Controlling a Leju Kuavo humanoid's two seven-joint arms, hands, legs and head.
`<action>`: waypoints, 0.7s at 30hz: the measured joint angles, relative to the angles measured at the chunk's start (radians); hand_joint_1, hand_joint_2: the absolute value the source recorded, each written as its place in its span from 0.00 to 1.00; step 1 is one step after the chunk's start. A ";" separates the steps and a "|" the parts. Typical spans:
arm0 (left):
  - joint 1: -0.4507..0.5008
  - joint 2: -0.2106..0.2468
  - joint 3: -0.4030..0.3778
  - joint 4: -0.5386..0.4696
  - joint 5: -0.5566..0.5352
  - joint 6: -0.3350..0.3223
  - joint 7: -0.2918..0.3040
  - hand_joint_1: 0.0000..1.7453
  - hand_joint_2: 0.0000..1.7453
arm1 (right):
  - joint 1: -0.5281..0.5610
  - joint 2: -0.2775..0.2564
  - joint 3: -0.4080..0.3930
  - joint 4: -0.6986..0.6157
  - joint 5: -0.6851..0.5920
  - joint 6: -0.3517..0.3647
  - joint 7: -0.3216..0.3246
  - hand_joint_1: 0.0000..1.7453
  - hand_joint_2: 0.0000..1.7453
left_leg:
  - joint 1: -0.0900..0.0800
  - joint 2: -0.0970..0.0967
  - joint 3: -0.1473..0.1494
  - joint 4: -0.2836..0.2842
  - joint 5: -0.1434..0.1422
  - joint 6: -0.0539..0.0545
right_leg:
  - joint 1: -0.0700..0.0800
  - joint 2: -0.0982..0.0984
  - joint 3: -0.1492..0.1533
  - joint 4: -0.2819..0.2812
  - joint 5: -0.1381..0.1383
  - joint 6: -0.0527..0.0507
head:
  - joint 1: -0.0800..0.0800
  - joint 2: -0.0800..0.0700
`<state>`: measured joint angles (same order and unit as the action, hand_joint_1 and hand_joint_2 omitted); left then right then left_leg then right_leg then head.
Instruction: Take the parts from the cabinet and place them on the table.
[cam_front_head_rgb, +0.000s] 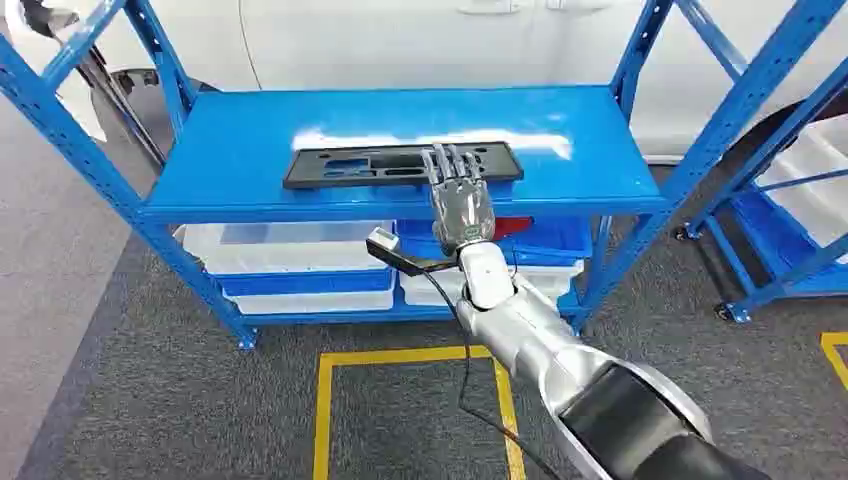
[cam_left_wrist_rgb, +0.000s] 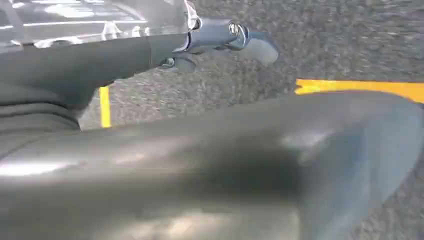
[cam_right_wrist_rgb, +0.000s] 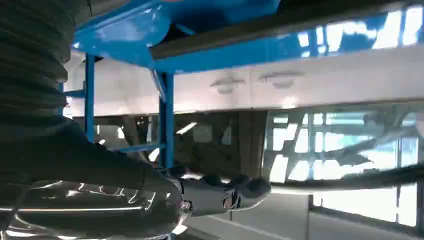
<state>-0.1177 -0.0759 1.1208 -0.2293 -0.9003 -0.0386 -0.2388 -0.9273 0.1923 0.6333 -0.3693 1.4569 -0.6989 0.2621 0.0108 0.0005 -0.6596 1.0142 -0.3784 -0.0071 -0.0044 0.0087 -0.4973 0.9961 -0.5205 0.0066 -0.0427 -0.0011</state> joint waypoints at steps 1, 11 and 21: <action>0.001 0.000 0.000 0.000 0.000 0.000 0.001 0.00 0.00 | 0.001 0.000 -0.003 0.000 0.000 0.000 0.000 0.00 1.00 | 0.001 0.000 0.004 -0.001 -0.007 0.009 | 0.001 0.000 0.001 0.004 0.006 0.008 | 0.000 0.000; 0.005 0.001 0.000 0.000 0.000 0.000 0.002 0.00 0.00 | 0.023 0.000 -0.023 0.016 0.005 -0.001 -0.011 0.00 1.00 | -0.007 -0.008 0.140 -0.014 -0.102 0.031 | 0.000 -0.003 -0.219 0.163 0.014 0.003 | 0.000 0.000; -0.007 -0.001 0.000 0.005 -0.003 0.002 0.001 0.00 0.00 | 0.012 0.006 -0.024 0.032 0.028 -0.002 -0.017 0.00 1.00 | -0.002 -0.007 0.051 0.227 -0.180 -0.020 | 0.007 0.002 -0.141 0.003 0.137 -0.044 | 0.000 0.000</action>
<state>-0.1245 -0.0767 1.1204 -0.2247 -0.9037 -0.0362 -0.2377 -0.9153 0.1980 0.6092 -0.3376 1.4851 -0.7004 0.2453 0.0091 -0.0065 -0.6081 1.2409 -0.5589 -0.0274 0.0021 0.0103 -0.6379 0.9987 -0.3840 -0.0379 -0.0431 -0.0008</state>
